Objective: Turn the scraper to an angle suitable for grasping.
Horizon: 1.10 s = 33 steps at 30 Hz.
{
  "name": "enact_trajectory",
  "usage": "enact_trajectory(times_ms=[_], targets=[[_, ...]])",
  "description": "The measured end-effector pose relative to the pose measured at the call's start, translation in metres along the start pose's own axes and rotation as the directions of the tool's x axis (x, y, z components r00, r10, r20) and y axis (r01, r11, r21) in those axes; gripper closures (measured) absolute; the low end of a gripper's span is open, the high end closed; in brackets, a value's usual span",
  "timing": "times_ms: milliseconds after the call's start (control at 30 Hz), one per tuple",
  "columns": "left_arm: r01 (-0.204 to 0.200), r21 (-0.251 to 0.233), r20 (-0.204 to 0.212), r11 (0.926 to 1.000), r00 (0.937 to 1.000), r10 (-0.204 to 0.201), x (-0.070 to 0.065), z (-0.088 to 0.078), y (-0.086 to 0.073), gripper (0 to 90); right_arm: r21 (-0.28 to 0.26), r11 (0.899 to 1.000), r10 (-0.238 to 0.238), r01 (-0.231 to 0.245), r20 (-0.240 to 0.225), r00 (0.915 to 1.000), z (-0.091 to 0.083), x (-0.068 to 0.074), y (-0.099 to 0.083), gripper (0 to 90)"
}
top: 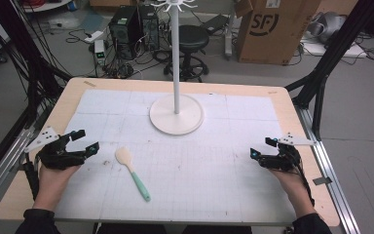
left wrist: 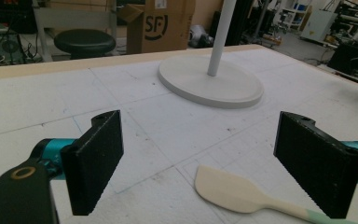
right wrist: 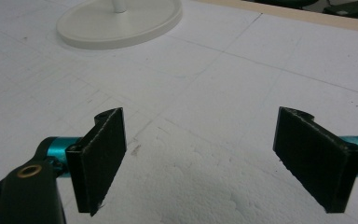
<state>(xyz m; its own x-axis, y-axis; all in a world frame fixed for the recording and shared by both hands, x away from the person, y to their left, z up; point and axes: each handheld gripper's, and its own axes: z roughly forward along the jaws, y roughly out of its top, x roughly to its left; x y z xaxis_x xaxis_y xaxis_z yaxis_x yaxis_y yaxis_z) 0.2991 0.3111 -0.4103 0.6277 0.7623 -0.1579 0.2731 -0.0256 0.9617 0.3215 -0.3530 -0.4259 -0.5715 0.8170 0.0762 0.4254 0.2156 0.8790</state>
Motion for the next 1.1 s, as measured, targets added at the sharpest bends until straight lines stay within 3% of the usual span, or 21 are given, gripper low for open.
enact_trajectory(times_ms=[233,333,567,833,900,1000,1100], targets=[[-0.009,0.012,0.014,0.9999,0.9999,0.009,-0.001,0.000,-0.002,16.6,0.005,1.000,-0.005,0.005,0.004,1.0000,0.002,0.001,0.000,16.6],[-0.016,0.017,0.028,0.9997,0.9995,0.015,-0.001,-0.001,-0.003,21.9,0.008,1.000,-0.012,0.012,0.003,0.9999,0.003,0.000,0.000,16.6],[-0.058,0.047,0.105,0.9972,0.9931,0.053,-0.006,-0.001,-0.007,52.6,0.012,1.000,-0.018,0.017,0.005,0.9998,0.003,0.001,0.000,16.7],[-0.125,0.091,0.223,0.9880,0.9695,0.102,-0.027,0.002,-0.009,81.9,0.014,1.000,-0.015,0.015,0.008,0.9998,0.003,0.001,0.000,16.7],[-0.133,0.108,0.250,0.9852,0.9629,0.102,-0.031,0.004,-0.010,84.7,0.015,1.000,-0.013,0.013,0.006,0.9999,0.004,0.001,0.000,16.7],[-0.143,0.143,0.304,0.9794,0.9481,0.094,-0.038,0.007,-0.013,87.9,0.015,1.000,-0.022,0.022,0.008,0.9997,0.004,0.001,0.000,16.8],[-0.175,0.185,0.338,0.9670,0.9354,0.105,-0.046,0.012,-0.017,89.7,0.021,1.000,-0.022,0.022,0.008,0.9997,0.005,0.001,-0.001,16.8]])
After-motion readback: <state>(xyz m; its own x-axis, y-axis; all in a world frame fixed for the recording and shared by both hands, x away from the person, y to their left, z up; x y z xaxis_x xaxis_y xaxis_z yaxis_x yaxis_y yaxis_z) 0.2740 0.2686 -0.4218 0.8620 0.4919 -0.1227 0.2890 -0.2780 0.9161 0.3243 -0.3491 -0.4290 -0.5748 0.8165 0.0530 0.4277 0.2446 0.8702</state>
